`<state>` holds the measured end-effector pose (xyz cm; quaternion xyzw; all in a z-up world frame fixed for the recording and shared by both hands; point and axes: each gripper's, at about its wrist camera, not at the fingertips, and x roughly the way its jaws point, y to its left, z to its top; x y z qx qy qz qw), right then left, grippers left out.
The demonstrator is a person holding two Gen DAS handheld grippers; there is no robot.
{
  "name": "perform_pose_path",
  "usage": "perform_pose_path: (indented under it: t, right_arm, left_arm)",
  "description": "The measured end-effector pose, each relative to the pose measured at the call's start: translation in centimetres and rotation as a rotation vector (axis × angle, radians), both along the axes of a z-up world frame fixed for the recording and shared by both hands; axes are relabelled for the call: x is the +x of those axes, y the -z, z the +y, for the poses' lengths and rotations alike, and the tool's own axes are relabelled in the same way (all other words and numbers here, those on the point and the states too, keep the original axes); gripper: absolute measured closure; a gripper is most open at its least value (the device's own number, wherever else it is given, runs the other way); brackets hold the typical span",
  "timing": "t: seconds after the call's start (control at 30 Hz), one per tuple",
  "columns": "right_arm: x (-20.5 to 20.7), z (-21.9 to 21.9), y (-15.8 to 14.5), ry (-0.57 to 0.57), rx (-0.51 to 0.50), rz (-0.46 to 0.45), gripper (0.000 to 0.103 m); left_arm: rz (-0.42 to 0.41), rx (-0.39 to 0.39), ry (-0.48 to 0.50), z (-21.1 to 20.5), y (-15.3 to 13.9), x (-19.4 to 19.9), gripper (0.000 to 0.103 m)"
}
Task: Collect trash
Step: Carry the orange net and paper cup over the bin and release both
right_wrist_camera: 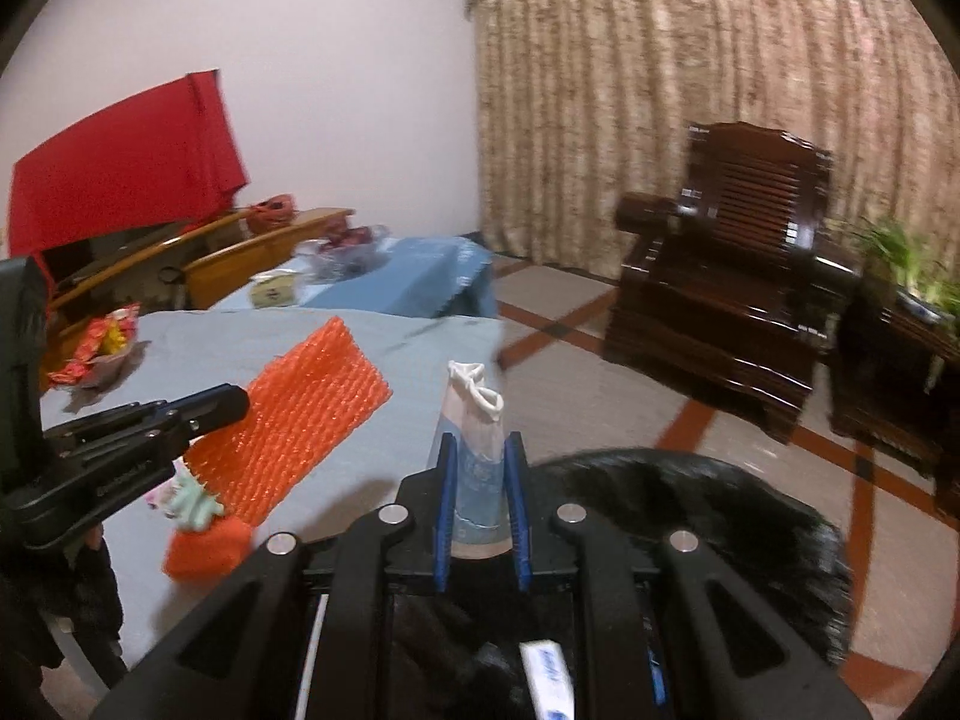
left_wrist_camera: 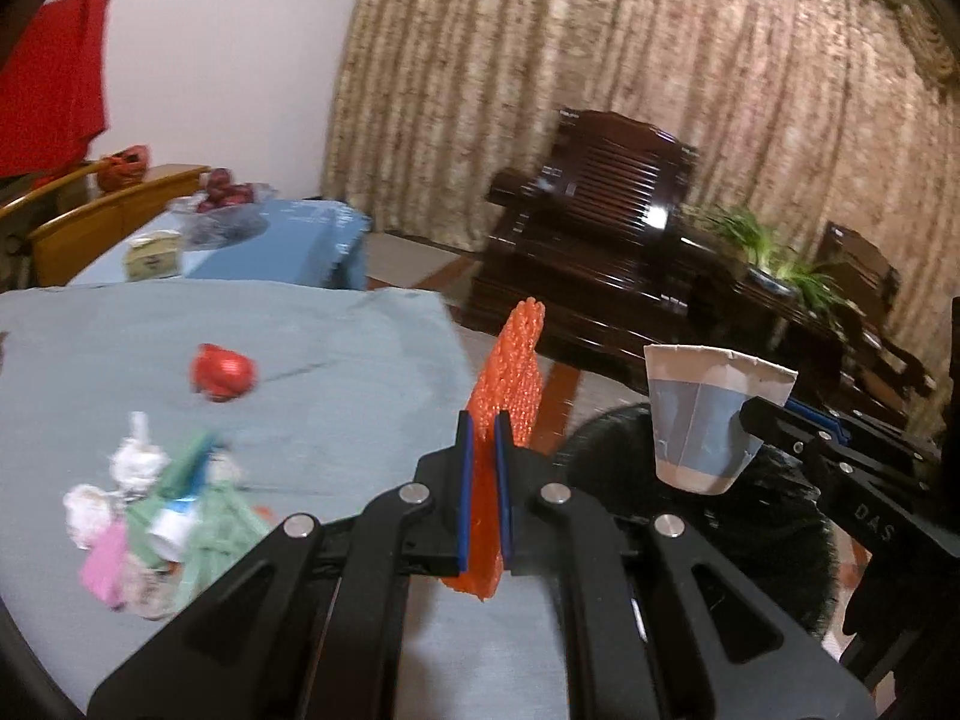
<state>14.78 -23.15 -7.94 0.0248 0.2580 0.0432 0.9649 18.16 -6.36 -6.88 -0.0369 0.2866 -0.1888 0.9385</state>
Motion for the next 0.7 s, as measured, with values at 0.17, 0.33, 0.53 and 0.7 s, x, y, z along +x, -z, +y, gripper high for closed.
perform_pose_path:
  t: [0.17, 0.33, 0.53, 0.7]
  right_arm:
    - [-1.8, -4.2, 0.5, 0.092, -0.009, 0.017, 0.087]
    - [-3.0, -7.6, 1.3, 0.167, -0.004, 0.030, 0.087]
    - [-4.1, -10.6, 2.1, 0.228, 0.001, 0.036, 0.087]
    - [-4.7, -12.2, 2.8, 0.256, 0.022, 0.048, 0.087]
  left_arm:
    - [0.009, -0.004, 0.093, -4.5, 0.8, -0.3, 0.097]
    - [0.027, 0.006, 0.177, -8.3, 1.7, -0.4, 0.097]
    - [0.033, 0.022, 0.249, -12.7, 2.7, -0.6, 0.097]
    - [0.036, 0.026, 0.282, -14.8, 3.4, -0.9, 0.096]
